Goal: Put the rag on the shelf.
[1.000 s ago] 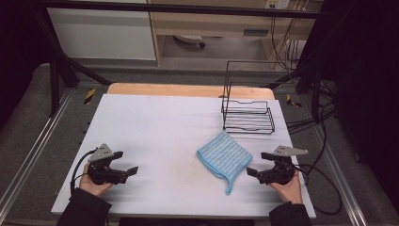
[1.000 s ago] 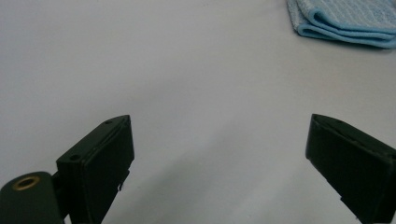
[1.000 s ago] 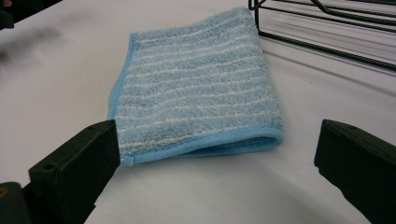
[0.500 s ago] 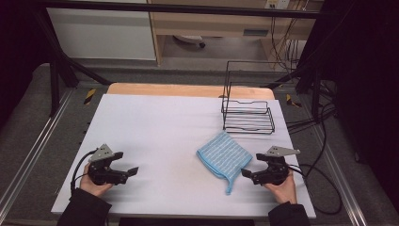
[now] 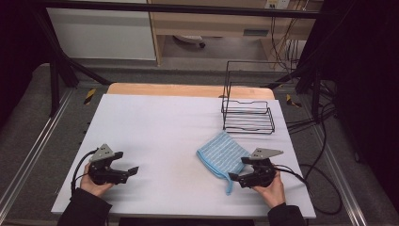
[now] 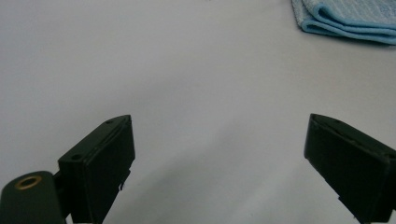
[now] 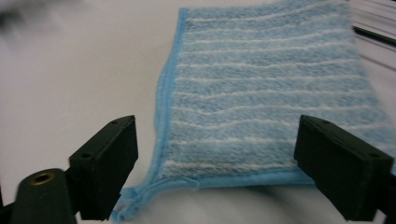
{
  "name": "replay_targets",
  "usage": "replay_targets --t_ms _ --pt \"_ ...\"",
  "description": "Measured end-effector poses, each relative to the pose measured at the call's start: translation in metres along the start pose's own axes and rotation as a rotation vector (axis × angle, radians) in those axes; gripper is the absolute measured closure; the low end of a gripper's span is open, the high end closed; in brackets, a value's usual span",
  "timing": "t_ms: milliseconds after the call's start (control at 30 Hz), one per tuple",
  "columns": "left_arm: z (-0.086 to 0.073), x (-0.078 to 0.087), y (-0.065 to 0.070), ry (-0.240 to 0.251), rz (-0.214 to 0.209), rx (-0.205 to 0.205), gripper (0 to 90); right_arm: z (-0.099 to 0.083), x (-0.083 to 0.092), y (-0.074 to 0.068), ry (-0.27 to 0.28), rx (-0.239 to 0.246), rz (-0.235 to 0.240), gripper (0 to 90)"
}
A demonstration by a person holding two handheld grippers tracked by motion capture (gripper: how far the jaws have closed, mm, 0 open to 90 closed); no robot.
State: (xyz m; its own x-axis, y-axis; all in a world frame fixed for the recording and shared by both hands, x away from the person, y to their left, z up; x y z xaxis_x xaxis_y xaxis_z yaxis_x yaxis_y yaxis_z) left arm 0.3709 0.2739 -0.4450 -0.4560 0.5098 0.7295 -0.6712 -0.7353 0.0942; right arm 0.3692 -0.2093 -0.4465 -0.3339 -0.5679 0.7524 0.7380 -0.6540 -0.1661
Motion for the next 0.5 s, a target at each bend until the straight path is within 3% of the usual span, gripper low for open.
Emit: replay_targets --t_ms 333,500 --pt "0.000 -0.002 0.001 -0.015 0.006 -0.005 9.1 0.013 -0.016 -0.022 -0.050 0.098 0.014 42.8" --pt "0.000 -0.002 0.001 -0.021 0.009 -0.009 9.2 0.015 -0.027 -0.024 -0.120 0.132 -0.025 48.1"
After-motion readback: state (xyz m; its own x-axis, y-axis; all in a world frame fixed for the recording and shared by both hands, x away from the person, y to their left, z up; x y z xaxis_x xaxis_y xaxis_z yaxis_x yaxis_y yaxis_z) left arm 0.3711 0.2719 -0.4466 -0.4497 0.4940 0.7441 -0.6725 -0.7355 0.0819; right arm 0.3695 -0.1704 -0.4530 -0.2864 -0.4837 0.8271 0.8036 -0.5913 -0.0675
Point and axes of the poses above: each handheld gripper's, and its own axes: x roughly backward along the jaws, z roughly out of its top, y roughly to its right, the point moved 2 cm from there along -x, roughly forward along the jaws, and after that the axes turned 12 degrees about -y, right-handed, at the moved point
